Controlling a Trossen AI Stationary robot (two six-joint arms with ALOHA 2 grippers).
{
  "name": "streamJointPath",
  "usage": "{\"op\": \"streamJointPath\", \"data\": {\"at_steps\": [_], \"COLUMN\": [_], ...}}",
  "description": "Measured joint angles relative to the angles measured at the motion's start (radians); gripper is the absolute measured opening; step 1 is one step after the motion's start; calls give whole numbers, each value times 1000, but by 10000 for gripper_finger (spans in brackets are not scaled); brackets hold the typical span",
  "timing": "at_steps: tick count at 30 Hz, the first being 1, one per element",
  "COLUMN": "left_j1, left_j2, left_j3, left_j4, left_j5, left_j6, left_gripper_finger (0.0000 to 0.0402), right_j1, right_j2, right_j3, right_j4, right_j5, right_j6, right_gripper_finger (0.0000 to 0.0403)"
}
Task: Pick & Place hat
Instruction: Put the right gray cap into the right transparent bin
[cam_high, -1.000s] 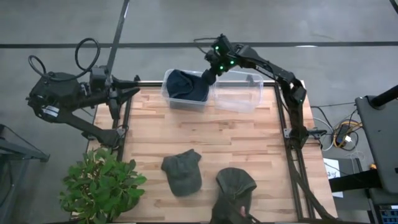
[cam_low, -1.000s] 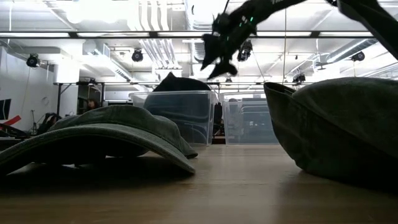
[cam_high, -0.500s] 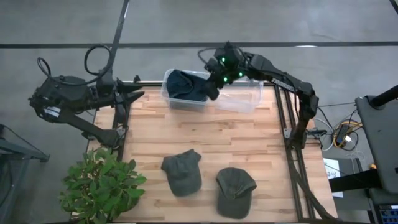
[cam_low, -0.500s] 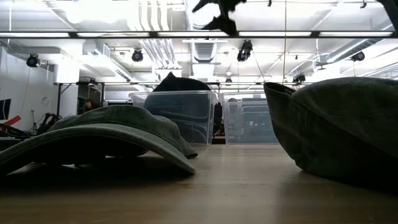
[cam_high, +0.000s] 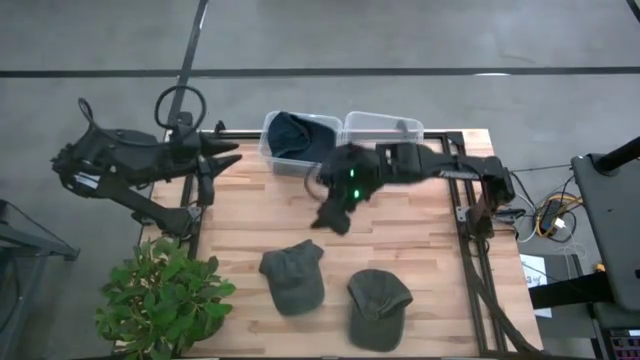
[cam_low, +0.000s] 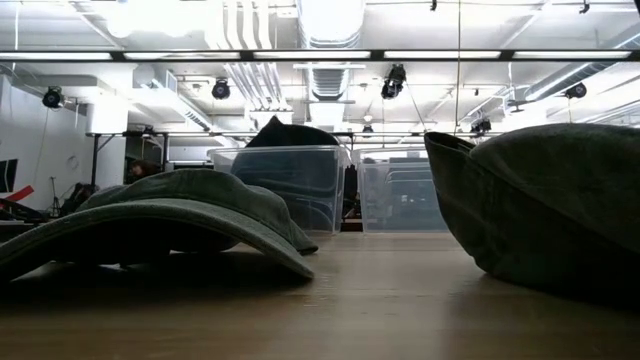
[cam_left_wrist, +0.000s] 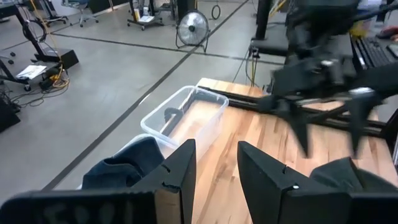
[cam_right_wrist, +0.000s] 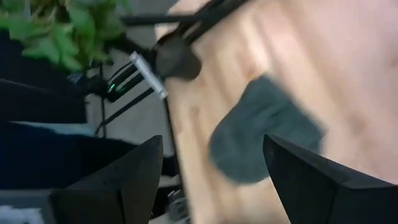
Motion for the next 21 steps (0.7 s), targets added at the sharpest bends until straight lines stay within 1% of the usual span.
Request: {"op": "streamJointPath", "data": {"at_steps": [4, 6, 13, 16, 21], "left_j1": [0, 0, 0, 0, 0], "left_j2": [21, 32, 70, 88, 123], "left_j3": [0, 0, 0, 0, 0], "left_j4": [-22, -33, -36, -35, -34], "left_j5": [1, 1, 2, 3, 3], "left_j6": [1, 1, 43, 43, 54], "left_gripper_finger": [112, 112, 112, 112, 112], "right_j1": [96, 149, 339, 421, 564], "right_j2": [0, 0, 0, 0, 0], "right_j3": [0, -1, -11, -23, -72], "right_j4": [-54, -92, -215, -270, -285], "right_j5": [4, 28, 175, 262, 393], "right_j6": [174, 262, 557, 706, 978], "right_gripper_finger": [271, 271, 272, 271, 270]}}
